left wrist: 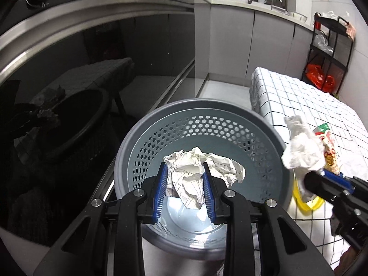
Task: Collect trash
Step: 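Carry the held white tissue with the right tool over the grey wastebasket, then open the right tool to drop the tissue into the wastebasket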
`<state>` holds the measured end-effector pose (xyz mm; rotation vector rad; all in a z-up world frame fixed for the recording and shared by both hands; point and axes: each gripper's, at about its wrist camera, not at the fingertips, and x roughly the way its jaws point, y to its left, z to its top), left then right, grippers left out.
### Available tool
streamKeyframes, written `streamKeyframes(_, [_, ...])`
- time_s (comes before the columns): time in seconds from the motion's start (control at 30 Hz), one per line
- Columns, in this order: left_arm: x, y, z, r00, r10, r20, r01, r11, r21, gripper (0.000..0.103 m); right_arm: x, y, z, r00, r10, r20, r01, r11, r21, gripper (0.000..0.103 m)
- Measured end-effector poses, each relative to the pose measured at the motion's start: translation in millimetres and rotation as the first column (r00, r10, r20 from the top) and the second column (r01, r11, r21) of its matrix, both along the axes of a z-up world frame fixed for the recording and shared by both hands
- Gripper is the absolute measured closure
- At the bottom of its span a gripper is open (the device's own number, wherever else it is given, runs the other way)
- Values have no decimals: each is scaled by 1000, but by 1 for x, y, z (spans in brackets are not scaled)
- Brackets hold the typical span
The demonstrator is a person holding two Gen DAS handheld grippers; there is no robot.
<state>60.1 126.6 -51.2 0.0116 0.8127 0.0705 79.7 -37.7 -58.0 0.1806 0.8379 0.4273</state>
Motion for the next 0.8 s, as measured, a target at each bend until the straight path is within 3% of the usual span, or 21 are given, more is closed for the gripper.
streamKeyframes(0.4, [8, 10, -10, 1000, 11, -21, -11, 1000, 12, 70, 23, 29, -21, 998, 40, -54, -39, 999, 21, 81])
streamKeyframes(0.53, [10, 12, -13, 999, 34, -41, -33, 999, 10, 61, 25, 25, -22, 999, 26, -47, -24, 999, 30, 64])
streamKeyframes(0.6, [9, 12, -11, 999, 39, -37, -39, 999, 11, 44, 25, 22, -20, 999, 16, -38, -15, 999, 31, 60])
streamKeyframes(0.63, [8, 11, -10, 999, 40, -32, -40, 999, 12, 41, 25, 20, -19, 999, 12, -35, -11, 999, 33, 55])
streamKeyframes(0.8, [4, 10, -6, 999, 33, -23, -33, 999, 14, 40, 24, 13, -15, 1000, -3, -28, 4, 999, 38, 51])
